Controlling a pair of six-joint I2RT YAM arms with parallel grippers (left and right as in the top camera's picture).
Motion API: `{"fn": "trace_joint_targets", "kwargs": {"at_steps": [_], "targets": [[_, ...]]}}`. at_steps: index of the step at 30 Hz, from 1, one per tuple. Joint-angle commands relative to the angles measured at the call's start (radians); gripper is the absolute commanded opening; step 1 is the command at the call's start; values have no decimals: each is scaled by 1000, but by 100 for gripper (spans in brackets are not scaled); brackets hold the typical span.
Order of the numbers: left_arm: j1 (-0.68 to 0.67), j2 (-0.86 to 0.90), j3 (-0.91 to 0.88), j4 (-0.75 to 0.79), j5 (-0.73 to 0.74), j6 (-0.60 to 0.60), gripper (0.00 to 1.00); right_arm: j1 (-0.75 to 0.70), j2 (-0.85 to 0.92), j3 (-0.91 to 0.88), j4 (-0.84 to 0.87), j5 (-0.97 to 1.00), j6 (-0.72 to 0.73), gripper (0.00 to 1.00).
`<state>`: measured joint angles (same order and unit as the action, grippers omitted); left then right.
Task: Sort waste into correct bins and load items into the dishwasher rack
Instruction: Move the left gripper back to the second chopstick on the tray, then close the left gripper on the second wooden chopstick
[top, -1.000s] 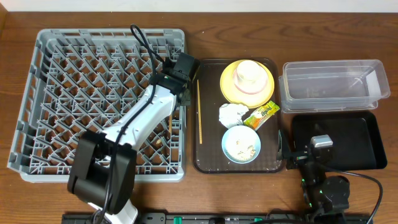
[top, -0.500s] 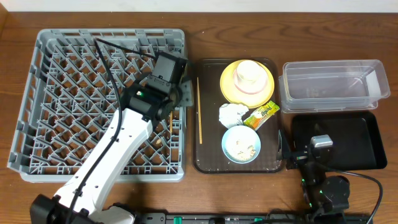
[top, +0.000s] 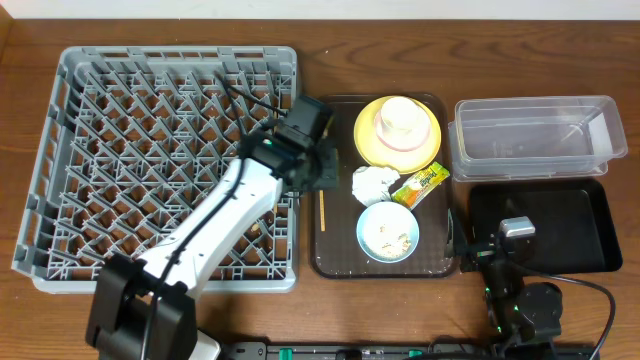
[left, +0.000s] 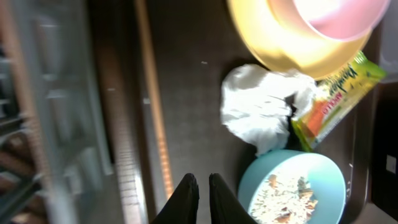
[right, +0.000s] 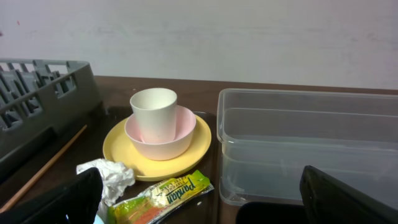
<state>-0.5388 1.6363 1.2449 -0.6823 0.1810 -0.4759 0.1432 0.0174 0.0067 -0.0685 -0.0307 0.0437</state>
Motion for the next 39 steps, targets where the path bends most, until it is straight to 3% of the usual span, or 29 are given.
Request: {"fn": "trace_joint_targets", "kwargs": {"at_steps": [1,10,18,25,39], "targets": [[-42,25,-9,29,-47,-16,13,-19,-1,-2,-3,-4,-4,99],[-114,103,-9,98,-228,-16,32,-19,-1,-2,-4,-4,-4,99],[-115,174,-9,169,-275,-16,38,-19,-1,-2,-4,-4,-4,99],[-115,190,-9,207,-378,-16,39,-19,-1,-2,-3,-3,-4,99],[-114,237,-11,235,-378,-16,38,-19,-1,-2,-4,-3,-4,99]]}}
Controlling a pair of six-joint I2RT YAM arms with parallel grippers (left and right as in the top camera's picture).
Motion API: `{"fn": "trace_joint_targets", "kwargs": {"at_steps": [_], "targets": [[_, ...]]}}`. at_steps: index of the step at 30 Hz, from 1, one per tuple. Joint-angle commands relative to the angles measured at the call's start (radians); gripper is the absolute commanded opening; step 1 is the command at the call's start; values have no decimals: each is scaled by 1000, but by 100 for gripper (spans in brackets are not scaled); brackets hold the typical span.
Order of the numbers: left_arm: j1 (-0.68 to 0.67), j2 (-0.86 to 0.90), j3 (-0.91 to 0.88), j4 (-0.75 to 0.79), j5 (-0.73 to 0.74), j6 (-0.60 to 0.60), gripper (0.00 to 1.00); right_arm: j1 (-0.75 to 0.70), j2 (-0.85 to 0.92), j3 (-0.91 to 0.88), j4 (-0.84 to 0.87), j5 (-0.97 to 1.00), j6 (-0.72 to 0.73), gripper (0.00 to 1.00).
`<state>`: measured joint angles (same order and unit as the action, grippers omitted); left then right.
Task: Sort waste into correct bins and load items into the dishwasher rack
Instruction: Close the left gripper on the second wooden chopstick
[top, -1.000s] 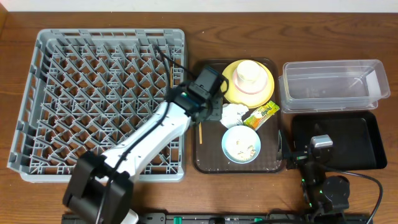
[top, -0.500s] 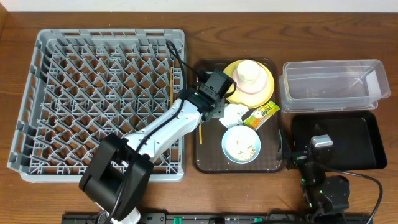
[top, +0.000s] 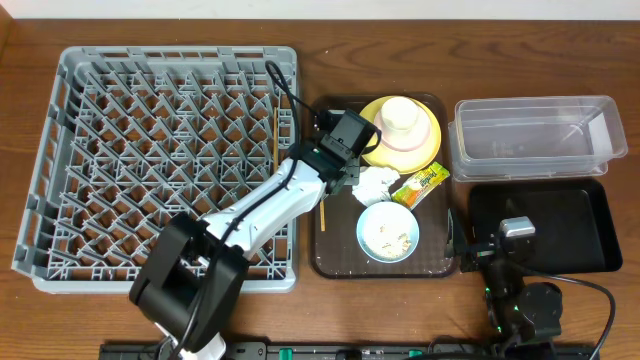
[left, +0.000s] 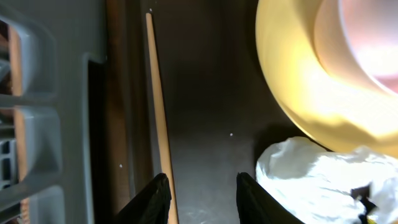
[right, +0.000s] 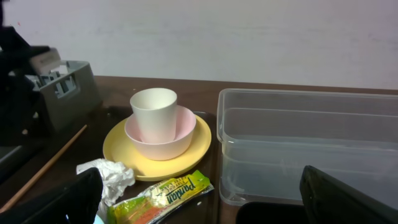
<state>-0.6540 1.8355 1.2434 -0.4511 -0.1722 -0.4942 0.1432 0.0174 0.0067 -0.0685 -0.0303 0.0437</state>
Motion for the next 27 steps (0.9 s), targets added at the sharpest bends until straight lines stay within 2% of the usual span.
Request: {"fn": "trace_joint_targets", "kwargs": {"at_steps": [1,8,27], "targets": [[1,49,-9,5,-24,3,38,-19,-1,-2,-4,-4,-4,99],[3,117,-9,12,-114,5,38,-19,-1,-2,-4,-4,-4,99],[3,167,-9,19,-53,6,37,-19,-1,-2,-3,-4,-4,99]]}}
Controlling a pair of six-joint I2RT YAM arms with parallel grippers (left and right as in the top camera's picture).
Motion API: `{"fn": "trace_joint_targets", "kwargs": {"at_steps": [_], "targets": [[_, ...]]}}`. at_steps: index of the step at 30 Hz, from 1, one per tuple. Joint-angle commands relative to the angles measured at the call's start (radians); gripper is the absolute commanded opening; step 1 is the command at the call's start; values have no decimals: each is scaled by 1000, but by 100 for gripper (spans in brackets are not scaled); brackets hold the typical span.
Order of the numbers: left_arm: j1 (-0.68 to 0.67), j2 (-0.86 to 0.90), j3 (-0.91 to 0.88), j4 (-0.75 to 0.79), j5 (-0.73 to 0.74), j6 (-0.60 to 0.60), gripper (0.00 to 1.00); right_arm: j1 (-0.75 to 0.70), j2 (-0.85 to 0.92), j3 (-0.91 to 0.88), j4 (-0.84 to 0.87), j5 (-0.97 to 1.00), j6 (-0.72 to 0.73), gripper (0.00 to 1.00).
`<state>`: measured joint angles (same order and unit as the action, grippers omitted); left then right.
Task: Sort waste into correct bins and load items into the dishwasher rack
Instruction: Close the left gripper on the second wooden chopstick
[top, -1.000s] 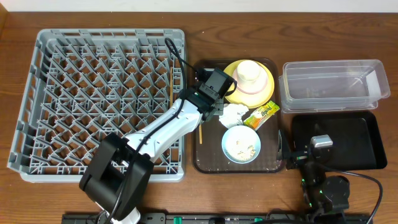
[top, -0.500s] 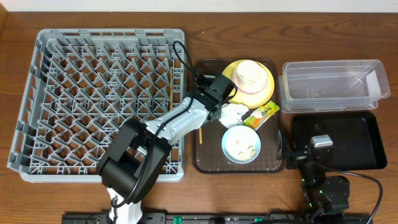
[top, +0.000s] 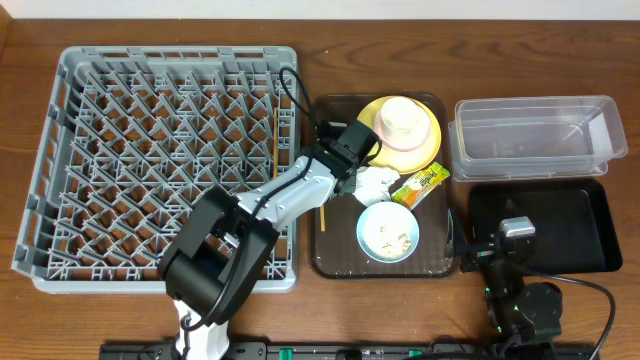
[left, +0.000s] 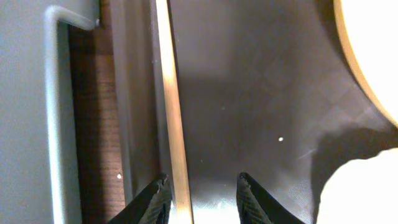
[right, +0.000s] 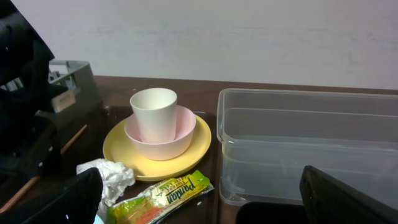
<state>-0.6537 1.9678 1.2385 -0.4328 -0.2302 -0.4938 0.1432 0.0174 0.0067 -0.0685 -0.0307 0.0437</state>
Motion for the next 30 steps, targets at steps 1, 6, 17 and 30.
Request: {"fn": "trace_joint_targets", "kwargs": {"at_steps": [1,6,17,30], "targets": [[2,41,-4,1,6,6,38,-19,-1,-2,-4,-4,-4,99],[2,72,-5,0,27,6,37,-19,-1,-2,-4,-3,-4,99],[2,69,-3,6,172,5,25,-19,-1,-2,-4,-3,-4,99],[2,69,-3,-7,179,6,19,-19,-1,-2,-4,-4,-4,99]]}}
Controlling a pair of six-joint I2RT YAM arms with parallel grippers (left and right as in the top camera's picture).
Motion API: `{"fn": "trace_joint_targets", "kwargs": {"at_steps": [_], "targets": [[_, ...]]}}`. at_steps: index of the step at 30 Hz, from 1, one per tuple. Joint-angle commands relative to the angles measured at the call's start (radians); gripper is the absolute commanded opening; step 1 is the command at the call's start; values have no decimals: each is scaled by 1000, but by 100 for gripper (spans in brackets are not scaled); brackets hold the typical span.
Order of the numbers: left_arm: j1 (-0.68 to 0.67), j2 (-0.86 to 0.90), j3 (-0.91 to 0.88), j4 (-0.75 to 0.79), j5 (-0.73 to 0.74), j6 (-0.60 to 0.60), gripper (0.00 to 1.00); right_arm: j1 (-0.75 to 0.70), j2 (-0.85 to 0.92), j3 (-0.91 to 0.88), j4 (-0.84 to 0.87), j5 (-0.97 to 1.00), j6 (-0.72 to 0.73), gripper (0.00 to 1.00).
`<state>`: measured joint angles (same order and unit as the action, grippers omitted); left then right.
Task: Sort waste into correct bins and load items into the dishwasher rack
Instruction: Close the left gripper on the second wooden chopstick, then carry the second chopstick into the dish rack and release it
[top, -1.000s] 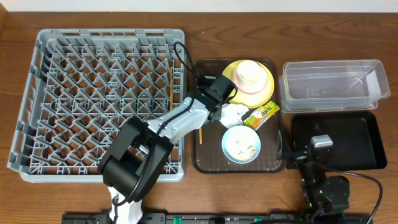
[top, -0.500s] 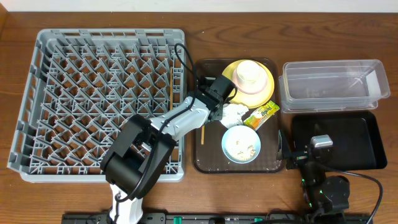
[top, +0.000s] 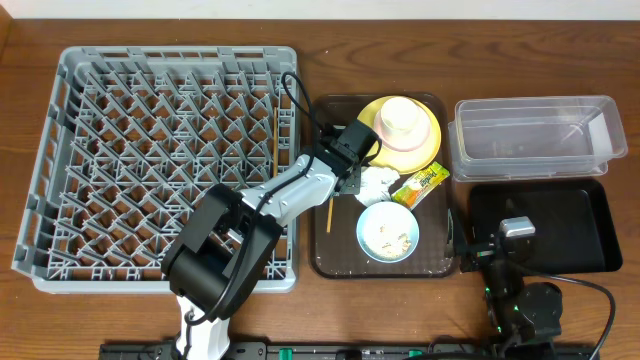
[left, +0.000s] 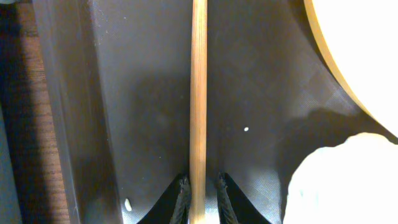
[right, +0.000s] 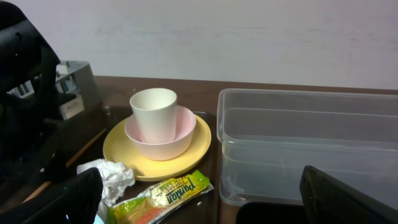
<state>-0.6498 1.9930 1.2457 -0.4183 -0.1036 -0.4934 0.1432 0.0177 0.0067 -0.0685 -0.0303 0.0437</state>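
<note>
A wooden chopstick (left: 198, 93) lies on the dark tray (top: 335, 255), along its left side. My left gripper (left: 200, 194) is low over the tray and shut on that chopstick, one finger pressed to each side. From overhead the left gripper (top: 346, 168) sits beside the crumpled tissue (top: 374, 183). A second chopstick (top: 275, 135) lies in the grey dishwasher rack (top: 150, 160). The tray also holds a yellow plate (top: 428, 140) with a pink bowl and a cup (top: 400, 115), a snack wrapper (top: 420, 184) and a blue bowl (top: 388, 232) of food scraps. My right gripper (right: 199, 208) stands open.
A clear plastic bin (top: 535, 135) stands at the right, with a black bin (top: 560, 230) in front of it. The right arm rests near the black bin's front left corner. The rack's right wall runs close beside the tray's left rim.
My left gripper was open with the chopstick beside its left finger. It now stands centred on the chopstick and shut on it. The stick's near end has swung slightly right. The right arm is unchanged.
My left gripper was shut above the tray's left side, near the rack. Then it was open and lower beside the chopstick, then lower still with the stick at its left finger. Now it grips the chopstick on the tray. The right gripper stayed open and still.
</note>
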Motion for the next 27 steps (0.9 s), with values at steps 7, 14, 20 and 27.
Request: {"fn": "trace_joint_targets", "kwargs": {"at_steps": [7,14,20,27], "targets": [[-2,43,-10,-24,51,6,6,-19,-2,-2,-4,-4,-4,99],[-2,1,1,-21,51,6,6,-19,-2,-2,-4,-4,-4,99],[-2,-116,2,-24,51,6,6,-19,-2,-2,-3,-4,-4,99],[-2,-304,2,-50,24,55,6,-19,-2,-2,-3,-4,-4,99]]}}
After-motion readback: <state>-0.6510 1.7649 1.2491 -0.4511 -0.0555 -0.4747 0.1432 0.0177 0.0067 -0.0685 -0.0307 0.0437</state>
